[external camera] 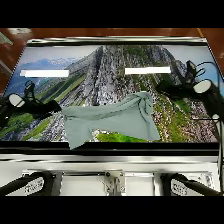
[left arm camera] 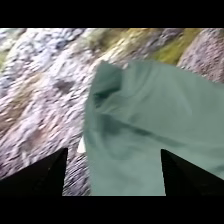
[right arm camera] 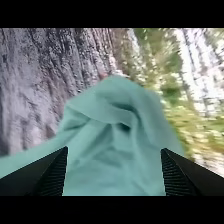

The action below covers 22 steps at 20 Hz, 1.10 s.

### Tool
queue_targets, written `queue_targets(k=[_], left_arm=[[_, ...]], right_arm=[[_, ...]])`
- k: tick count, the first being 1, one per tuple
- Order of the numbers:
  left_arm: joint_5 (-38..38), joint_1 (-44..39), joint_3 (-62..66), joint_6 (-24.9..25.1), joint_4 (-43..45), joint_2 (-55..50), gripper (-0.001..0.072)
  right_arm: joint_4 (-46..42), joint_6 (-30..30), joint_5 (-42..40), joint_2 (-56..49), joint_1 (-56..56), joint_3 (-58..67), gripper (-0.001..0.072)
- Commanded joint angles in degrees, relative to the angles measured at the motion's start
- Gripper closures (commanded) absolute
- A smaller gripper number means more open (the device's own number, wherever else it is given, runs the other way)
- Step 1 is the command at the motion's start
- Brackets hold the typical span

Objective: Fold the shirts.

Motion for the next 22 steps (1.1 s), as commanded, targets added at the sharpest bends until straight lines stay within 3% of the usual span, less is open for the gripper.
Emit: queue_targets(k=[1, 3, 5, 8, 11, 17, 18, 20, 21, 22], left_arm=[[-21.6, 8.9, 3.1, 4.9, 6.8, 0.2, -0.0009], [-26.1, 13.8, -1.4, 5.4, 2.9, 0.3, -0.0011], [-23.2, 15.5, -7.7, 8.0, -4.1, 0.3, -0.0011], [-12.5, 13.2, -15.7, 8.9, -13.4, 0.2, -0.0011], [-4.0, 8.3, -19.5, 9.6, -18.9, -0.1, -0.0009], [2.3, 2.2, -19.5, 9.7, -25.7, -5.8, 0.0004], [3.8, 1.4, -19.5, 9.7, -27.7, -6.6, 0.0085], [6.8, -0.4, -19.5, 9.8, -32.0, -7.1, 0.0396], [7.4, -1.3, -19.4, 11.4, -33.7, -7.1, 0.0408], [7.3, -1.9, -19.3, 12.5, -34.4, -7.1, 0.0526]], right_arm=[[-18.6, -2.8, 19.6, 4.6, -7.7, 3.1, 0.0022], [-19.7, -5.3, 31.5, 4.9, -14.5, 1.2, 0.0022], [-14.2, -7.1, 35.1, 4.9, -20.1, -3.4, 0.0022], [-4.7, -8.1, 32.8, 4.9, -23.7, -10.7, 0.0022], [-2.2, -8.2, 30.8, 4.9, -22.5, -13.7, 0.0022], [-1.1, -8.2, 29.6, 4.9, -20.3, -13.7, 0.0022], [-1.0, -8.2, 29.5, 4.9, -20.3, -13.7, 0.0022], [-0.9, -7.7, 28.9, 4.9, -20.3, -13.8, 0.0022], [-0.5, -6.4, 28.2, 4.9, -20.3, -14.4, 0.0022], [0.4, -6.3, 27.4, 4.9, -20.3, -15.5, 0.0022]])
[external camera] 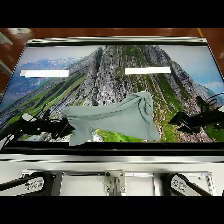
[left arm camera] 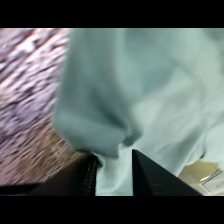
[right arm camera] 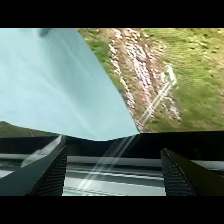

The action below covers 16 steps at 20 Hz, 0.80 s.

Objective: Fold the shirts.

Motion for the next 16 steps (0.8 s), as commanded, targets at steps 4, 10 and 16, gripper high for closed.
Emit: queue_targets(k=[4, 10, 16], left_arm=[[0.2, -2.8, 0.1, 6.0, -5.4, 0.2, 0.0668], [-3.6, -2.8, 0.1, 7.4, -5.2, 7.3, 0.0669], [-3.8, -2.8, 1.5, 7.3, -5.3, 11.8, 0.0669]], right_arm=[[4.3, 0.6, -7.7, 0.0, 1.7, -9.6, 0.0022], [2.1, 1.5, -21.3, -0.1, 12.6, -12.9, 0.0022], [3.6, 2.3, -21.6, -6.6, 19.4, -12.9, 0.0022]])
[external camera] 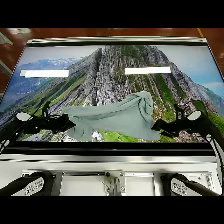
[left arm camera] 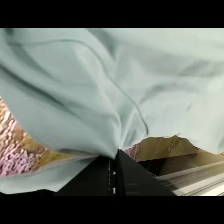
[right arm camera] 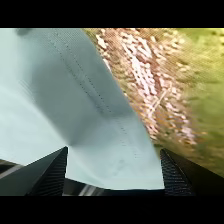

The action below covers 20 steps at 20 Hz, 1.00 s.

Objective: Fold the shirts.

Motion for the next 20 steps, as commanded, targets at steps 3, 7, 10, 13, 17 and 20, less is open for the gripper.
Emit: queue_targets(k=[3, 7, 10, 13, 17, 20], left_arm=[[-0.5, 0.0, 2.8, 0.2, -0.1, 2.0, 0.0668], [-1.6, 0.0, 8.5, 0.8, 0.1, 2.8, 0.0670], [-1.8, 0.0, 18.7, 1.7, 4.5, 7.8, 0.0671], [-1.8, 0.0, 35.5, 1.6, 12.3, 14.6, 0.0671], [-1.5, 0.0, 63.3, -5.4, 20.7, 21.2, 0.0670], [-1.4, 0.0, 77.6, -6.8, 22.3, 24.2, 0.0670]], right_arm=[[2.8, 0.4, -1.6, -4.7, 6.5, -0.2, 0.0200], [3.4, -0.3, 0.9, -0.9, 6.7, 4.3, 0.0637], [3.4, -6.3, 2.3, 8.9, 6.7, 13.6, 0.0638], [1.2, -8.6, 0.6, 20.3, 6.7, 28.4, 0.0638], [-4.6, -6.5, -4.5, 30.8, 6.7, 53.0, 0.0638], [-9.5, -3.2, -3.5, 34.2, 6.7, 68.5, 0.0638]])
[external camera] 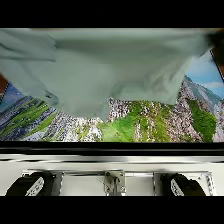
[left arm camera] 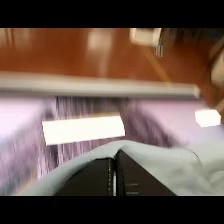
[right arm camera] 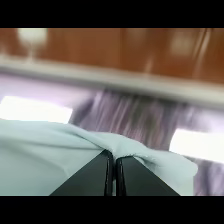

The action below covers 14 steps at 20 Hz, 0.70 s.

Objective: Fold the shirts.

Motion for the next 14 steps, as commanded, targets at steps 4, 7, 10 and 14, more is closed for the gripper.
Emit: queue_targets(k=[4, 7, 10, 14], left_arm=[[-0.9, 0.0, 18.9, -3.9, 5.7, 8.5, 0.0670], [-10.7, 0.0, 18.8, -4.0, 12.8, 9.6, 0.0670], [-15.4, 0.0, 15.1, -3.9, 20.0, 9.6, 0.0669], [-15.1, 0.0, 4.2, -3.3, 27.2, 8.3, 0.0669]], right_arm=[[-11.6, 10.3, 8.6, 7.8, 0.0, 22.1, 0.0638], [-12.5, 13.3, 21.3, 8.6, 0.0, 22.1, 0.0638], [-14.8, 14.1, 32.6, 6.4, 0.0, 22.1, 0.0638], [-16.8, 14.9, 50.4, -2.6, 0.0, 22.1, 0.0638]])
